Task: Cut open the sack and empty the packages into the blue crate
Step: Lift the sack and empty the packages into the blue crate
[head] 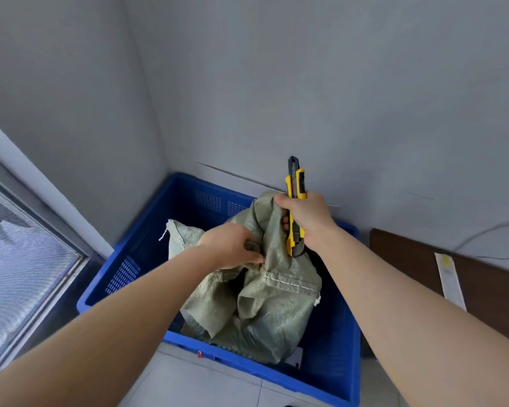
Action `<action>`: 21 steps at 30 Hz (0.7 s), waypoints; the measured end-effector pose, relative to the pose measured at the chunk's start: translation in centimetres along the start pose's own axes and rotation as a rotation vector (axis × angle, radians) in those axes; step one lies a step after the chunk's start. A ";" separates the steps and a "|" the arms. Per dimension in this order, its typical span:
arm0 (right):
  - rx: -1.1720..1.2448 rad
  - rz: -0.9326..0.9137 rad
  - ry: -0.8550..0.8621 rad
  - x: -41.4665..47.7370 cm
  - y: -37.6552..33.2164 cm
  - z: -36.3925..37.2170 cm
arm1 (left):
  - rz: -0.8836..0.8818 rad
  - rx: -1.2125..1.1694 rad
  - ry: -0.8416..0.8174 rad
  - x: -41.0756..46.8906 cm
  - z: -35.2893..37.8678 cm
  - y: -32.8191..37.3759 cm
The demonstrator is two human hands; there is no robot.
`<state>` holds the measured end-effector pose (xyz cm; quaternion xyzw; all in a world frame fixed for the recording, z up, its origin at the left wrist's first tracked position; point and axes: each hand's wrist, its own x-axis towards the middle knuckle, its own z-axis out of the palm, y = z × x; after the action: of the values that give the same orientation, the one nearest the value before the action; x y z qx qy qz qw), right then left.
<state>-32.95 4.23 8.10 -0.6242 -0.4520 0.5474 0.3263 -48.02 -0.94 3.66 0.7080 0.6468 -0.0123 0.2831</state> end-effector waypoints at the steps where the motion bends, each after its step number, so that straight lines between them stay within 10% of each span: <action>1: 0.018 0.012 -0.005 0.1 0.1 0.0 | 0.006 -0.055 0.002 0.3 0.3 -0.1; 15: 0.068 0.036 -0.046 0.9 0.3 0.4 | -0.009 -0.837 -0.031 1.1 -1.0 0.8; 21: -0.304 -0.187 -0.055 0.4 0.7 -0.7 | -0.281 -1.176 0.094 1.5 -2.8 -0.5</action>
<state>-32.09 4.35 7.42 -0.6064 -0.5943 0.4569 0.2653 -49.19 1.57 5.20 0.3407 0.6443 0.3410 0.5938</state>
